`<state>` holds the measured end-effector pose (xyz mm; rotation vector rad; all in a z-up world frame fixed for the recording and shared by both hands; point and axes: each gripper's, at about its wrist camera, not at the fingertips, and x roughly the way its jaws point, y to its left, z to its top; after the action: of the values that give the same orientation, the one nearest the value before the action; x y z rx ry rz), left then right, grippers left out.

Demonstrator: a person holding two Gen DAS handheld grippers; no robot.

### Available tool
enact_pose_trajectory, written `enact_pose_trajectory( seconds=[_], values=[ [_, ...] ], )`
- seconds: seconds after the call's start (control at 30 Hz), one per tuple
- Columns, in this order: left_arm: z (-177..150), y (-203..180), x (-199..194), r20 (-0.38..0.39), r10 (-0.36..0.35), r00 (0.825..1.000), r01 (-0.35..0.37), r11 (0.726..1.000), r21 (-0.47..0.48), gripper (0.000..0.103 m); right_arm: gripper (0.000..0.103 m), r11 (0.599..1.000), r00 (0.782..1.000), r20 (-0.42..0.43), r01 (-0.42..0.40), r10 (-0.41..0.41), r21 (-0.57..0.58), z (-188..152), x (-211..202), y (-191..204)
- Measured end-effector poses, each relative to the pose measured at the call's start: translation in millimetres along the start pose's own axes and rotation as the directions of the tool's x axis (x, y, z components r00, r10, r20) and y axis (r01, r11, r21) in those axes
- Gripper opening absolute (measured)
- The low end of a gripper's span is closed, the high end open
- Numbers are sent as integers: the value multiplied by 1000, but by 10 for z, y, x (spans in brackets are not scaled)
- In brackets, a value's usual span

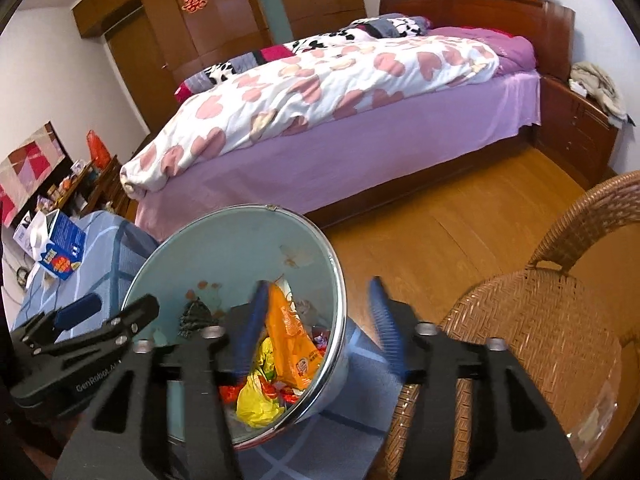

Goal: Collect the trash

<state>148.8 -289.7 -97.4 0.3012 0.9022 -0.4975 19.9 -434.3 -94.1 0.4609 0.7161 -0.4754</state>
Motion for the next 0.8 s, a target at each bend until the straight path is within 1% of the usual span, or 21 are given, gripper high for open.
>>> enact_pose_trajectory(
  seconds=[0.03, 0.07, 0.13, 0.17, 0.27, 0.33, 0.57, 0.73, 0.8],
  values=[
    [-17, 16, -10, -5, 1, 1000, -1, 1000, -4, 83, 72, 1000, 1000, 17, 10, -11, 16, -5, -31, -8],
    [-30, 25, -22, -8, 1, 1000, -1, 1000, -5, 83, 75, 1000, 999, 27, 16, -16, 24, -11, -54, -14],
    [-63, 51, -72, -12, 1, 1000, -1, 1000, -11, 85, 85, 999, 999, 45, 26, -28, 43, -22, -102, -28],
    [-91, 68, -115, -7, 1, 1000, -1, 1000, -15, 88, 86, 998, 998, 48, 26, -29, 48, -20, -114, -26],
    [-187, 114, -232, 20, 38, 999, -38, 999, -15, 92, 87, 998, 999, 45, 10, -13, 65, -51, -151, -37],
    [-271, 152, -287, 28, 66, 997, -65, 998, -21, 94, 87, 998, 999, 43, 4, -6, 64, -81, -174, -20],
    [-548, 319, -435, 5, 89, 996, -88, 995, -51, 94, 88, 1000, 999, 39, -8, 8, 13, -314, -342, 147],
    [-726, 401, -685, 32, 97, 995, -95, 993, -72, 95, 89, 1000, 998, 62, -6, 7, -10, -495, -525, 235],
    [-769, 413, -786, 57, 117, 991, -113, 991, -69, 95, 89, 999, 996, 88, 1, 2, -36, -575, -637, 298]
  ],
)
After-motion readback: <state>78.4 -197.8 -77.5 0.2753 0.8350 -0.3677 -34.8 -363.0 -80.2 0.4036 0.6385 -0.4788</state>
